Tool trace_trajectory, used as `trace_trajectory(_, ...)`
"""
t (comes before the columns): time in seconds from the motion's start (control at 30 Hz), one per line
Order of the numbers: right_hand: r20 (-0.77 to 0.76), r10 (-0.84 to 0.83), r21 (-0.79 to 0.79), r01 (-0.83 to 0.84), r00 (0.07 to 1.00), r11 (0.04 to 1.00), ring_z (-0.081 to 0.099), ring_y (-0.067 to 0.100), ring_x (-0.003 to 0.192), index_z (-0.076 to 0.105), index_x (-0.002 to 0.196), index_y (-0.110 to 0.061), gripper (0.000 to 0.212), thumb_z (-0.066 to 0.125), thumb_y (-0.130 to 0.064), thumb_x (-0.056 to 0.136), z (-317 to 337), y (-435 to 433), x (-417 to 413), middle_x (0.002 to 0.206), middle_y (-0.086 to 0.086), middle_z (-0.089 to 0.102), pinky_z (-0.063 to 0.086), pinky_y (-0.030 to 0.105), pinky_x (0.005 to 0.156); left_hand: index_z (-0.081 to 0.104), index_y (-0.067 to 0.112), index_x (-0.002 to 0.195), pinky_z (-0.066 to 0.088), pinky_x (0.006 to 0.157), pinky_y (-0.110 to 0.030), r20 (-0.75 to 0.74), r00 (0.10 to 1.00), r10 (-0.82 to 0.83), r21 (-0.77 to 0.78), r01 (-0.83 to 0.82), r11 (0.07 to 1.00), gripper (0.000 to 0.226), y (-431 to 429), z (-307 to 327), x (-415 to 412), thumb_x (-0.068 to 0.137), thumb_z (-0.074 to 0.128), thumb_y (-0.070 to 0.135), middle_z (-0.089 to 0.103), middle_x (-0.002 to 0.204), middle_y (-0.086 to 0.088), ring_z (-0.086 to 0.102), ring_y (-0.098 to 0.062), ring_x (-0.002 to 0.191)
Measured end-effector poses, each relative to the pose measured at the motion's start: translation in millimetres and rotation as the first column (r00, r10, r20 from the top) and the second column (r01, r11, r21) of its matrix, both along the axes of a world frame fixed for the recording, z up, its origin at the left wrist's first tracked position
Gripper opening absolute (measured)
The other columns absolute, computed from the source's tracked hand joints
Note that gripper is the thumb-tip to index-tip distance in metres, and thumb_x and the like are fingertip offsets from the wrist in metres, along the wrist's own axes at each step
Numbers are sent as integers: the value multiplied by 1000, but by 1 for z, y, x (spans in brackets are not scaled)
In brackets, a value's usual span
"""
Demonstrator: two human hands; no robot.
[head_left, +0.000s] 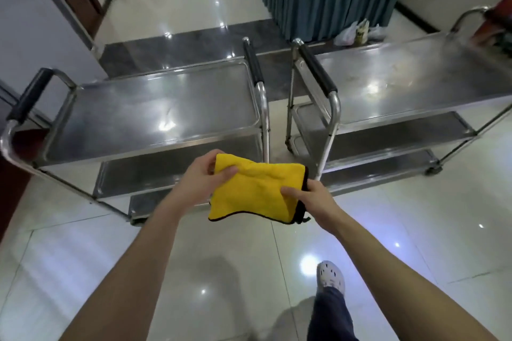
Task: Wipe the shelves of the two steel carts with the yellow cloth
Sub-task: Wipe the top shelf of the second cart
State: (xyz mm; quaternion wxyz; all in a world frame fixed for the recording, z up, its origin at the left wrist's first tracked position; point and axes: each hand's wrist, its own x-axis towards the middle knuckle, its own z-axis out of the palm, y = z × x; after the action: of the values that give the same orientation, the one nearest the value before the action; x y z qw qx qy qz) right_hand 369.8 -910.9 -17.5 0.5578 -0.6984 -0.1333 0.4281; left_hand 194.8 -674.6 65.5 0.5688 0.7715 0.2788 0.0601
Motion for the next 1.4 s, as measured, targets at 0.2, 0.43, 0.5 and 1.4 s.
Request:
trace_trajectory(0.2,101,-77,-30,80,992,996,74,23,110,68,129,-27,29,74,-34,101,-12,-66,119,122,-3,77,61,47,93,73,13,111,61,96,-59,-81,997,-12,64,17,998,32,-51,-27,137,90,87,34,80,105,-8,77,-30,102)
trace_trajectory(0.43,390,-114,-162,190,914,968,72,31,101,73,117,-8,31,73,-34,102,-19,-149,286,107,9,78,59,53,90,62,25,114,62,68,-23,-114,993,42,-28,-46,999,42,-133,-70,310,85,92,24,78,105,3,77,-8,87)
trace_trajectory(0.5,430,-110,-199,213,896,956,70,32,99,70,113,-7,28,73,-32,102,-25,-162,325,102,7,76,57,49,88,54,28,119,61,69,-27,-111,993,39,-76,-48,996,51,-148,-79,345,87,89,10,76,108,-5,75,-13,85)
trace_trajectory(1.4,622,636,-724,24,457,689,-23,41,162,7,170,-46,83,24,-84,98,-148,18,445,179,14,-13,-5,80,120,26,32,170,41,119,-50,-262,892,369,639,-126,758,80,-25,-120,569,102,66,42,1,179,-21,34,-45,156)
